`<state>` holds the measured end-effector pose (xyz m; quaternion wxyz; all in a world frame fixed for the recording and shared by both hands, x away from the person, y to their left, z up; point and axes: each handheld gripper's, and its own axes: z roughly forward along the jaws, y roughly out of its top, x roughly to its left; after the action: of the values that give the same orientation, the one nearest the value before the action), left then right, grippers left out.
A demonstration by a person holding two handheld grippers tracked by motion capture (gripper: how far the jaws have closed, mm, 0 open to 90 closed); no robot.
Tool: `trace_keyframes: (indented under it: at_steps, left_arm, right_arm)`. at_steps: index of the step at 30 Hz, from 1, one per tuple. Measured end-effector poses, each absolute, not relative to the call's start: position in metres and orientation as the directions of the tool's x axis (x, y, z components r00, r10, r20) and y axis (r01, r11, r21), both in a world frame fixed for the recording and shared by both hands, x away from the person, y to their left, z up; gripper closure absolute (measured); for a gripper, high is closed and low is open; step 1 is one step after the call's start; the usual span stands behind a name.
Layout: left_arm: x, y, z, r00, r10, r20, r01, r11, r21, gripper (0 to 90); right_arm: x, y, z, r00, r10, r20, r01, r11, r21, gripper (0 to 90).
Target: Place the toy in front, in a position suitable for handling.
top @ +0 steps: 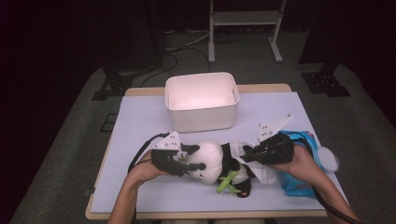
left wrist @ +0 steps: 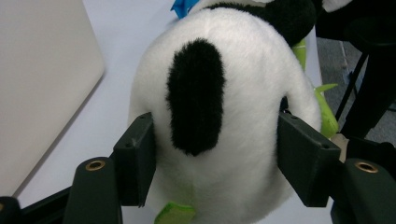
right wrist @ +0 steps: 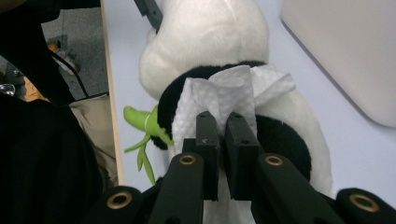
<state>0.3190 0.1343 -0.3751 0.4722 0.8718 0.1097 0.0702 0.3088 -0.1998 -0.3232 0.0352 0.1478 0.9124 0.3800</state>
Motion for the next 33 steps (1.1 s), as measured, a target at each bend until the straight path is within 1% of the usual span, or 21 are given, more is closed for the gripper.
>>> trace_keyframes:
  at_steps: [6,13,15,18,21,25,27,28,30,32,33]
  left_arm:
    - [0.317,0.132,-0.374,0.969,0.245,0.03,0.109,-0.532,0.84,36.4]
    - [0.316,0.133,-0.374,0.971,0.236,0.036,0.098,-0.531,0.842,36.6]
    - [0.316,0.134,-0.374,0.972,0.235,0.026,0.104,-0.522,0.846,36.9]
    - [0.317,0.135,-0.374,0.972,0.236,0.014,0.112,-0.515,0.85,37.1]
    - [0.319,0.136,-0.373,0.969,0.247,-0.015,0.144,-0.51,0.848,36.7]
    - [0.322,0.137,-0.371,0.958,0.279,-0.066,0.203,-0.497,0.843,27.0]
    - [0.323,0.136,-0.372,0.95,0.301,-0.088,0.236,-0.501,0.833,19.2]
    - [0.324,0.136,-0.372,0.948,0.304,-0.099,0.247,-0.499,0.831,17.3]
    - [0.324,0.134,-0.374,0.949,0.293,-0.112,0.251,-0.497,0.831,17.1]
    - [0.323,0.131,-0.375,0.958,0.271,-0.091,0.223,-0.51,0.831,18.0]
    - [0.321,0.13,-0.374,0.963,0.262,-0.069,0.199,-0.514,0.834,23.4]
  right_arm:
    - [0.316,-0.185,-0.319,-0.961,0.272,0.044,0.223,0.671,0.707,84.2]
    - [0.321,-0.168,-0.319,-0.966,0.254,0.048,0.217,0.693,0.688,84.1]
    - [0.322,-0.17,-0.317,-0.967,0.251,0.038,0.208,0.699,0.685,84.2]
    - [0.324,-0.179,-0.315,-0.961,0.276,0.026,0.219,0.699,0.681,84.1]
    - [0.325,-0.188,-0.318,-0.956,0.291,0.047,0.244,0.691,0.68,84.2]
    - [0.321,-0.195,-0.324,-0.951,0.305,0.06,0.262,0.683,0.681,84.1]
    - [0.319,-0.198,-0.325,-0.949,0.31,0.065,0.269,0.684,0.678,84.1]
    - [0.318,-0.2,-0.326,-0.949,0.309,0.064,0.268,0.683,0.679,84.1]
    - [0.315,-0.202,-0.326,-0.95,0.304,0.067,0.268,0.686,0.676,84.1]
    - [0.312,-0.203,-0.326,-0.951,0.3,0.071,0.268,0.691,0.671,84.1]
    - [0.311,-0.203,-0.326,-0.953,0.297,0.067,0.264,0.696,0.668,84.1]
